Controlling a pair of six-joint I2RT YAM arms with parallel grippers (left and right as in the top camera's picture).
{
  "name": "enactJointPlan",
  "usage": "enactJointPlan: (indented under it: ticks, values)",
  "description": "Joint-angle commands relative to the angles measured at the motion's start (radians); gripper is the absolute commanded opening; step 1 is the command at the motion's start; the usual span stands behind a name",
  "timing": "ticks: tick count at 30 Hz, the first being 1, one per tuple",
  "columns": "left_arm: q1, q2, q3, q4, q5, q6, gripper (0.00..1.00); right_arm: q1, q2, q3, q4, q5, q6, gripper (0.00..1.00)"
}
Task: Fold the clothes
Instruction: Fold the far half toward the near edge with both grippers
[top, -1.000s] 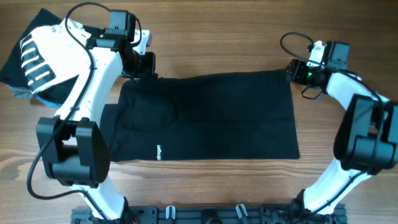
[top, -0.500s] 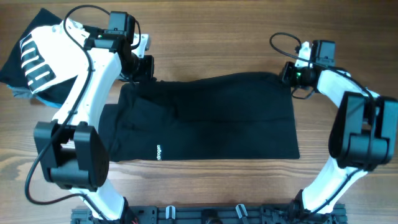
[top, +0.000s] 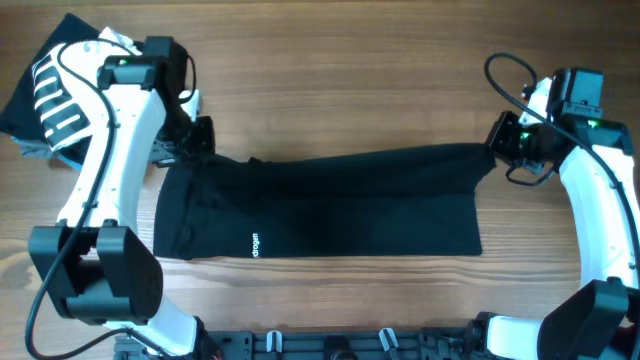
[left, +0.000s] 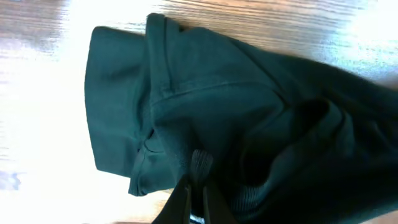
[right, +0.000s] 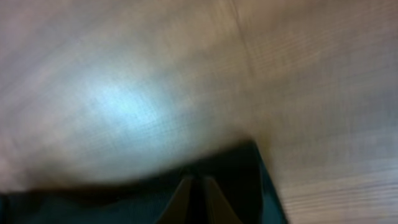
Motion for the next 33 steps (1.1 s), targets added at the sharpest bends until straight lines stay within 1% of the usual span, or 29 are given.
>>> enactJointPlan:
  ticks: [1, 6, 9, 13, 17, 19, 20, 21, 22, 23, 24, 25, 27, 29, 33]
  values:
    - [0.003, -0.019, -0.058, 0.024, 0.040, -0.026, 0.04, -0.006, 0.021, -0.044, -0.018, 0.035, 0.019, 0.04]
    - [0.002, -0.019, -0.180, 0.089, 0.055, -0.032, 0.04, -0.006, 0.038, -0.106, -0.021, 0.036, 0.016, 0.04]
    - [0.002, -0.019, -0.238, 0.089, 0.057, -0.032, 0.04, -0.006, 0.038, -0.128, -0.076, 0.049, 0.016, 0.06]
    - [0.002, -0.019, -0.288, 0.088, 0.057, -0.032, 0.04, -0.006, 0.038, -0.147, -0.150, 0.146, 0.019, 0.08]
    - [0.002, -0.019, -0.319, 0.080, 0.056, -0.032, 0.04, -0.006, 0.038, -0.173, -0.151, 0.153, 0.027, 0.08]
    - [0.002, -0.019, -0.328, 0.080, 0.056, -0.032, 0.04, -0.006, 0.038, -0.177, -0.152, 0.152, 0.027, 0.12]
    - [0.002, -0.019, -0.332, 0.078, 0.056, -0.032, 0.05, -0.006, 0.038, -0.178, -0.160, 0.153, 0.026, 0.15]
    - [0.002, -0.019, -0.333, 0.077, 0.056, -0.032, 0.15, -0.006, 0.038, -0.179, -0.163, 0.153, 0.026, 0.31]
    - [0.002, -0.019, -0.333, 0.077, 0.055, -0.032, 0.28, -0.006, 0.038, -0.179, -0.167, 0.153, 0.026, 0.51]
    - [0.002, -0.019, -0.333, 0.078, 0.044, -0.032, 0.38, -0.006, 0.037, -0.179, -0.166, 0.153, 0.018, 0.66]
    - [0.003, -0.019, -0.333, 0.078, 0.032, -0.031, 0.45, -0.006, 0.038, -0.179, -0.163, 0.152, 0.018, 0.70]
    - [0.004, -0.019, -0.333, 0.077, 0.030, -0.031, 0.47, -0.008, 0.037, -0.179, -0.157, 0.142, 0.019, 0.73]
    - [0.006, -0.019, -0.333, 0.077, 0.030, -0.031, 0.47, -0.021, 0.037, -0.179, -0.118, 0.099, 0.019, 0.81]
    - [0.006, -0.019, -0.333, 0.083, 0.031, -0.032, 0.44, -0.062, 0.038, -0.179, -0.072, 0.047, 0.019, 0.87]
    - [0.006, -0.019, -0.333, 0.096, 0.043, -0.031, 0.43, -0.159, 0.066, -0.179, -0.062, 0.006, 0.007, 0.91]
